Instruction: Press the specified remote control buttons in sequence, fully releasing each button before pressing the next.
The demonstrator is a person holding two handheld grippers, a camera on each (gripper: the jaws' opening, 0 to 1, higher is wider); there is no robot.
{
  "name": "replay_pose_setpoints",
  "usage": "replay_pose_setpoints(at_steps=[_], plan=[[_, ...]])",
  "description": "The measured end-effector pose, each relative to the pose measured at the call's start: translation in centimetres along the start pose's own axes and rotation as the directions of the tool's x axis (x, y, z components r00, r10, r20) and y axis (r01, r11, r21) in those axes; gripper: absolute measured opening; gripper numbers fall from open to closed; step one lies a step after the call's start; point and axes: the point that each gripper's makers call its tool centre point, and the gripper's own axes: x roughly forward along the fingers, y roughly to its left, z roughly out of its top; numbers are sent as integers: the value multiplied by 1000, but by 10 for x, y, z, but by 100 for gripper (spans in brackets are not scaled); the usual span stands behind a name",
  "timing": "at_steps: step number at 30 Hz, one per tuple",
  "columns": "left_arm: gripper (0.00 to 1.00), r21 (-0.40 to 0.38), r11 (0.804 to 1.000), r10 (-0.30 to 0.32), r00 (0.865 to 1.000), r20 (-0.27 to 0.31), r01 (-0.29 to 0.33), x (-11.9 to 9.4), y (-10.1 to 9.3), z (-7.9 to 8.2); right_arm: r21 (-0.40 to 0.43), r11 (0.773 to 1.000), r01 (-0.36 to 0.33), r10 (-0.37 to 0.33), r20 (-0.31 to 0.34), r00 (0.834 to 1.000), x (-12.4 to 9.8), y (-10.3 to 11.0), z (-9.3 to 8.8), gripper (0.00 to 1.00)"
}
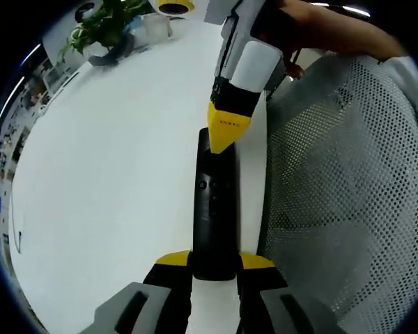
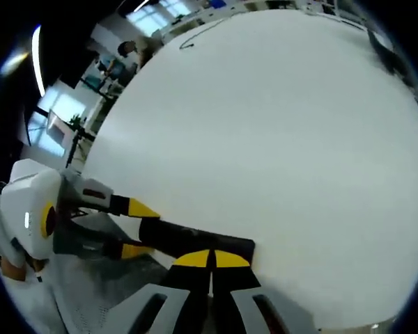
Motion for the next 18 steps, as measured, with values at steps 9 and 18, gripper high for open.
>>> replay_pose_setpoints(at_steps=[9, 18], plan=[[24, 12, 1000, 1, 1000, -13, -1, 0, 0, 0, -1, 1000, -14, 14, 21, 1000, -1, 0, -1, 0], [24, 16, 1000, -2, 1000, -12, 2, 0, -1, 0, -42, 999, 10, -9, 15, 1000, 0, -1, 0, 0]])
